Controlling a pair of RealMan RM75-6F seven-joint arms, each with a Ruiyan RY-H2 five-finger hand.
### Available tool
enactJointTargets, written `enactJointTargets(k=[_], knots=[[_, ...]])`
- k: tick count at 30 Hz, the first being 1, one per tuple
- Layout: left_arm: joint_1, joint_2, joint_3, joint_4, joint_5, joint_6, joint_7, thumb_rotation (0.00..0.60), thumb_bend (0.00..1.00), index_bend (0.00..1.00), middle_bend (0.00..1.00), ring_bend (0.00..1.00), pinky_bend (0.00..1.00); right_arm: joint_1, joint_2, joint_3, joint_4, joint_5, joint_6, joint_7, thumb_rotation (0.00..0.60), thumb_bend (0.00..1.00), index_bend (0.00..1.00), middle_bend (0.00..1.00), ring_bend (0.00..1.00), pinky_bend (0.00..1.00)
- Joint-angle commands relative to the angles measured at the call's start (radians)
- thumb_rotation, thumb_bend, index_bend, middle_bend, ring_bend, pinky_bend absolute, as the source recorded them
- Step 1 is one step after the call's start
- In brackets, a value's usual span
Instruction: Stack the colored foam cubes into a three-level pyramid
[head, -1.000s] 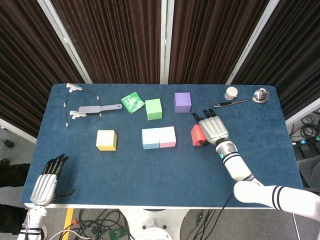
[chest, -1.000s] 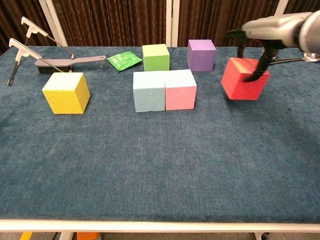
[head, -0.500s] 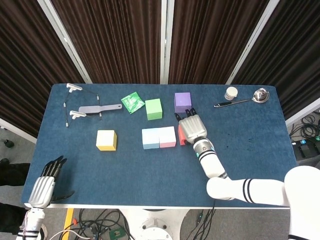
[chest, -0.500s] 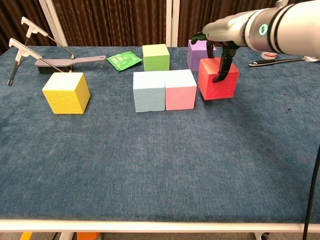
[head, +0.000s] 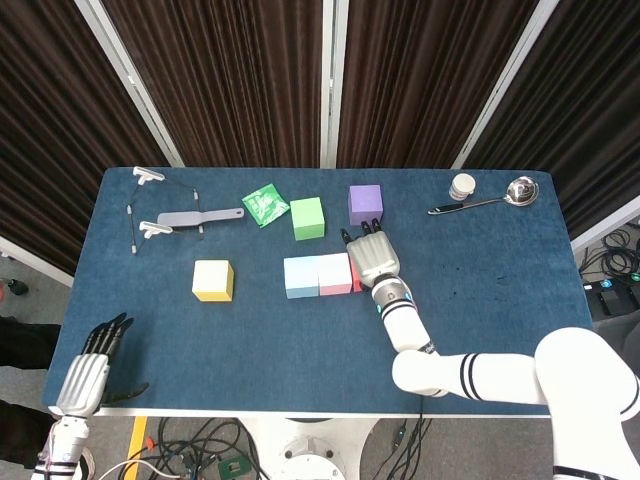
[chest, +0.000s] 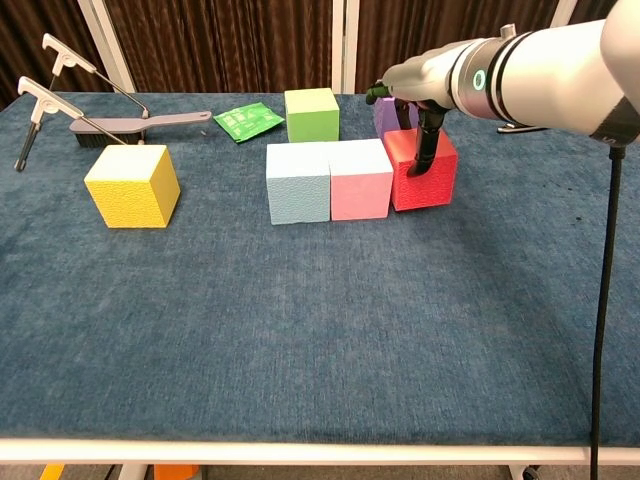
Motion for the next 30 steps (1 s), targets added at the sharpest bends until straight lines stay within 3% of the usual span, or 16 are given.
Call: enactJointTargets(k=[1, 17, 25, 30], knots=[[0.0, 0.0, 0.0, 0.001, 0.0, 0.0, -0.001, 0.6, 0.01, 0.05, 0.01, 0.0, 0.0, 0.003, -0.004, -0.001, 0.004, 0.003, -0.003, 0.0, 0.6, 0.17, 0.0, 0.52, 0.05, 0.0], [0.001, 0.001, -0.002, 0.005, 0.001, 0.004, -0.002, 0.6, 0.01, 0.05, 0.01, 0.0, 0.0, 0.018, -0.017, -0.006, 0.036, 0.039, -0.028, -0.008, 0.6, 0.15, 0.0, 0.49, 0.05, 0.0], [0.0, 0.001, -0.002, 0.004, -0.001, 0.0, 0.0, 0.6, 0.01, 0.05, 0.01, 0.0, 0.0, 0.021, -0.006, -0.009, 0.029, 0.047, -0.037, -0.003, 0.6, 0.09, 0.0, 0.26, 0.01, 0.0], [0.0, 0.0, -0.002, 0.004, -0.002, -0.001, 0.0, 0.6, 0.01, 0.05, 0.01, 0.0, 0.0, 0.025, 0.002, -0.015, 0.024, 0.061, -0.049, -0.005, 0.6, 0.09, 0.0, 0.2, 0.0, 0.0]])
